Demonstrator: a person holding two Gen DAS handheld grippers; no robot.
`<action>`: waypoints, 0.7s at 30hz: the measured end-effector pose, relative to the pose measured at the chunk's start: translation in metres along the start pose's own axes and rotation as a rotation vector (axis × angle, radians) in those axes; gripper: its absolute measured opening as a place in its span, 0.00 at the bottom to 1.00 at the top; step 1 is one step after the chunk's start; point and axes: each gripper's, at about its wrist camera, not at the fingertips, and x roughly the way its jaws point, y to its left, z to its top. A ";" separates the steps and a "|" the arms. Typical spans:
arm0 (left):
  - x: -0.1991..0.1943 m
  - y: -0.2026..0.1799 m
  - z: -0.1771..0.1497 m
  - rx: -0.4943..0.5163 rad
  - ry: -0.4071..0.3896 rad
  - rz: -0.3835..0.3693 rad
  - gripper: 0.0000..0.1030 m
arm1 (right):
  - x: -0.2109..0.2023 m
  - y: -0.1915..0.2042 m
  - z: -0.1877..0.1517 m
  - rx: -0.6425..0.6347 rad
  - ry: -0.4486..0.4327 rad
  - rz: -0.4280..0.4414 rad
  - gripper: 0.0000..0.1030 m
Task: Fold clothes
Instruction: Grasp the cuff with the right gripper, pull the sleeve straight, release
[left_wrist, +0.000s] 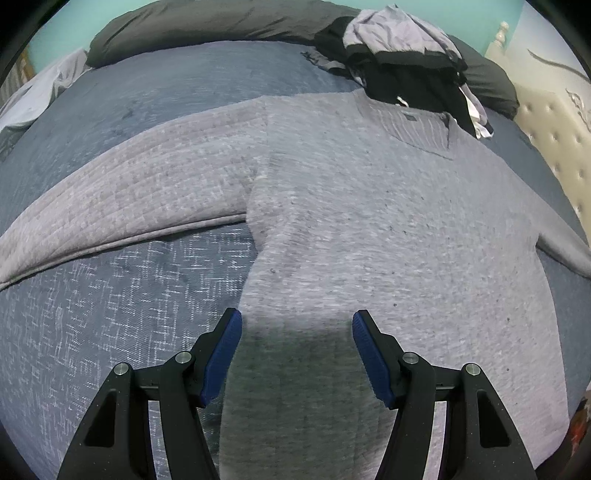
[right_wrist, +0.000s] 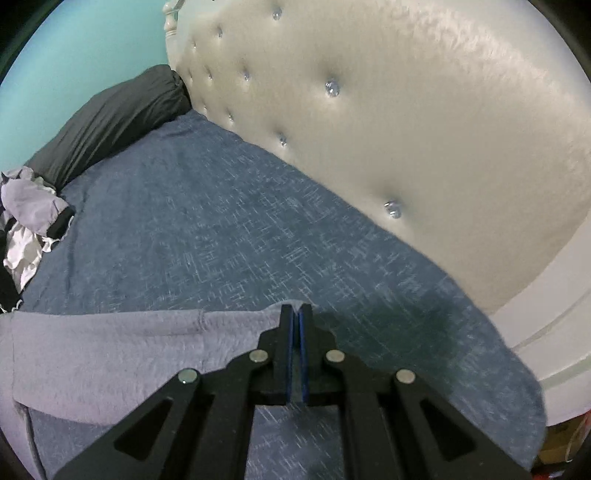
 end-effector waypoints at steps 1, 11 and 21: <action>0.002 -0.002 0.000 0.006 0.004 -0.001 0.64 | 0.003 -0.001 -0.001 0.003 0.012 -0.035 0.05; -0.005 -0.001 0.000 -0.002 -0.005 -0.035 0.64 | -0.055 0.020 -0.017 0.050 -0.065 0.115 0.17; -0.053 0.036 -0.011 -0.049 -0.052 -0.044 0.64 | -0.112 0.157 -0.082 -0.171 0.074 0.436 0.30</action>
